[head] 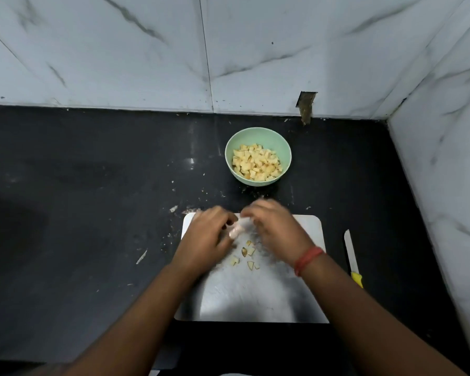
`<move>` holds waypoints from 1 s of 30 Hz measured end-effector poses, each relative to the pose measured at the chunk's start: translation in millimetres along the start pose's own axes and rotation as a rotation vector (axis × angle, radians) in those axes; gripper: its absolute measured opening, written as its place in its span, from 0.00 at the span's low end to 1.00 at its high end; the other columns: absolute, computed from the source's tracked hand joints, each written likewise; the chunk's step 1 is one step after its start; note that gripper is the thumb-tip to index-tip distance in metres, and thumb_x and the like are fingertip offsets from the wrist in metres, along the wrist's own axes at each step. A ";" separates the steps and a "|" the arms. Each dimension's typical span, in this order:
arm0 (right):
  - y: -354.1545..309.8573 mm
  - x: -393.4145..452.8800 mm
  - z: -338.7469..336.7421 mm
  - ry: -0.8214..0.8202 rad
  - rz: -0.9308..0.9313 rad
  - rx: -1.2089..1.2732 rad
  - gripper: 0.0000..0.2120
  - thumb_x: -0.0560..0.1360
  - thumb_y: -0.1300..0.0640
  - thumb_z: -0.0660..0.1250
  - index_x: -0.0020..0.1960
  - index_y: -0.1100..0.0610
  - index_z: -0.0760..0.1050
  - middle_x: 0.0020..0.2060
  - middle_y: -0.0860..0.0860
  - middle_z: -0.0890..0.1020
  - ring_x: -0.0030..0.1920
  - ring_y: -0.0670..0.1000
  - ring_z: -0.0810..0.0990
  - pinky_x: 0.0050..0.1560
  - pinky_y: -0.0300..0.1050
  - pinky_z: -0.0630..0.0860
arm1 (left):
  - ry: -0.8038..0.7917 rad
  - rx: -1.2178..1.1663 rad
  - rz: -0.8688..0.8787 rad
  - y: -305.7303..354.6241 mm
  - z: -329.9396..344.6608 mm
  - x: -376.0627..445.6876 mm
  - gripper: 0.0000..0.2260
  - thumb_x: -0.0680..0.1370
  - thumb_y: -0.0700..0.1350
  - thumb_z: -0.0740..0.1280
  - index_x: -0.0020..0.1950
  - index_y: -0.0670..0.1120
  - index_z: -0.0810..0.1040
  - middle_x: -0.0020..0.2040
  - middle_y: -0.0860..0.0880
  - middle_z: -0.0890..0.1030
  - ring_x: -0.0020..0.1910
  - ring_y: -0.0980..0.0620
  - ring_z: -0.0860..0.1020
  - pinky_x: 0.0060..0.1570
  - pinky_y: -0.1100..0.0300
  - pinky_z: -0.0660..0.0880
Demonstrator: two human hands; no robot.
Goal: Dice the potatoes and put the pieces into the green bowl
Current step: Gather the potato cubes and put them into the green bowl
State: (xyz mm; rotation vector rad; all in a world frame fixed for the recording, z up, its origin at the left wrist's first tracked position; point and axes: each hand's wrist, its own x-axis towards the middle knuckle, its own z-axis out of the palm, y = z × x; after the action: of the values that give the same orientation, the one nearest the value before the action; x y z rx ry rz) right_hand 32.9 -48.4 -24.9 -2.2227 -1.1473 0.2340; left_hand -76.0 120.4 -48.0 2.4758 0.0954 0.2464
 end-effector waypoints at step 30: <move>-23.4 -57.1 11.8 -0.266 0.178 -0.198 0.28 0.73 0.54 0.73 0.71 0.51 0.70 0.63 0.47 0.70 0.62 0.51 0.68 0.62 0.44 0.69 | -0.164 0.278 0.099 7.6 17.6 -35.5 0.09 0.74 0.39 0.69 0.53 0.48 0.80 0.47 0.50 0.77 0.44 0.46 0.78 0.45 0.52 0.70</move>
State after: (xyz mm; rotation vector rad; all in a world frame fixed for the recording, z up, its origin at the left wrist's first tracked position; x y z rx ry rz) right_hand -22.6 -78.0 -27.0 -2.5305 -1.1507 0.5227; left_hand -107.2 99.3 -62.5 2.7700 -0.0672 0.0744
